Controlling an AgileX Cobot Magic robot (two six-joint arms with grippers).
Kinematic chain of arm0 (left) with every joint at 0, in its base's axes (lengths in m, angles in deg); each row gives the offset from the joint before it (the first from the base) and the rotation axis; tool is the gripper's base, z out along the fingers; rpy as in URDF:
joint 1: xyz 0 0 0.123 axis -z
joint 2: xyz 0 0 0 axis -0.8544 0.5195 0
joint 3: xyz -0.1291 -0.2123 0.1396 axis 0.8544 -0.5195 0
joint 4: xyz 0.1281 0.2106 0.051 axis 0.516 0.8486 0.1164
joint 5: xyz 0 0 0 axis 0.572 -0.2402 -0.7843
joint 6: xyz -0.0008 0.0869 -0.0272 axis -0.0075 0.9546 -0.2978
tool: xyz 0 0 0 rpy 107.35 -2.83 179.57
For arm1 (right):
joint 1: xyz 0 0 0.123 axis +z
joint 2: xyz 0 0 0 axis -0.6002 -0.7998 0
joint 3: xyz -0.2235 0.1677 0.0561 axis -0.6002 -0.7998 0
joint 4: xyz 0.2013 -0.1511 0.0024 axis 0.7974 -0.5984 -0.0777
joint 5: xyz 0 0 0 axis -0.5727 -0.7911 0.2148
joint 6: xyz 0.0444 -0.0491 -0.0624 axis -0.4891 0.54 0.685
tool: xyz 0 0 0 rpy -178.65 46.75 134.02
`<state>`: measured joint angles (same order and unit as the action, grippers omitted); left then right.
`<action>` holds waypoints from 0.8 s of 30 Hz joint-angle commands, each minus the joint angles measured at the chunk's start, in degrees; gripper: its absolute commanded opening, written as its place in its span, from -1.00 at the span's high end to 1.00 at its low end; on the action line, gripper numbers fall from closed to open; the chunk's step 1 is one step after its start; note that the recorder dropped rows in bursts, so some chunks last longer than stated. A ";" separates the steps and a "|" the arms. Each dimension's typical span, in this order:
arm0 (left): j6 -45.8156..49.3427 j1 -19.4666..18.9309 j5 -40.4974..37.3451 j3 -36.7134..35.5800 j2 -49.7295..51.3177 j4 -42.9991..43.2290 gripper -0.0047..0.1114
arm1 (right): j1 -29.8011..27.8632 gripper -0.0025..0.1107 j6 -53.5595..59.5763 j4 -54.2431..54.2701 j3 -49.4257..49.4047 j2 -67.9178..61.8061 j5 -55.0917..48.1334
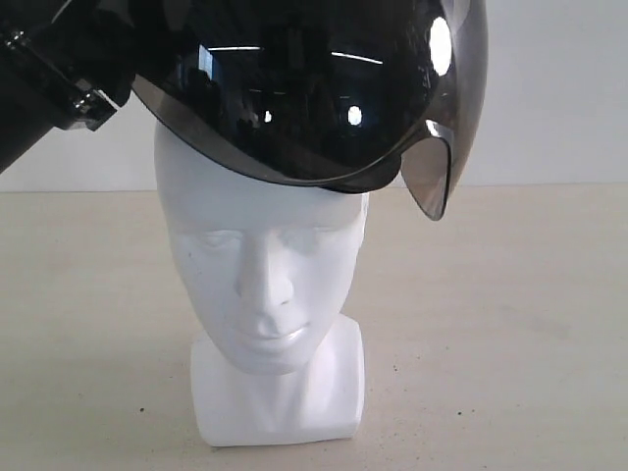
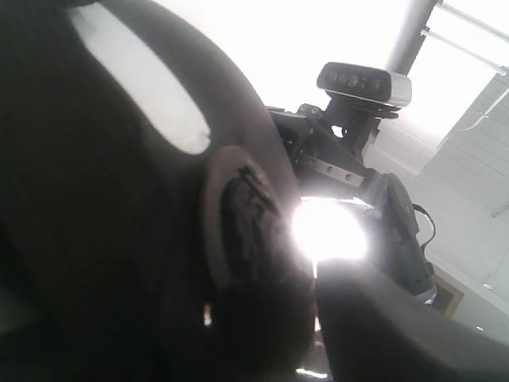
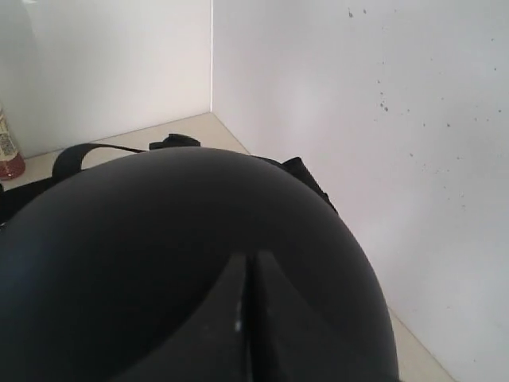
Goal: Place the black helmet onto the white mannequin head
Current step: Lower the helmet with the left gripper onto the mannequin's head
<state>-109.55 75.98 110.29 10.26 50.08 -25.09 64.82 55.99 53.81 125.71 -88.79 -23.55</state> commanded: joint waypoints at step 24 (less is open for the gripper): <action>6.79 -2.19 -0.82 -7.17 -1.22 -7.06 0.84 | 3.36 0.96 -1.35 -0.63 0.12 -3.62 -4.57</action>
<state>-108.95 75.38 110.50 3.50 49.59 -26.39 67.79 54.87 54.19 125.71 -91.95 -26.55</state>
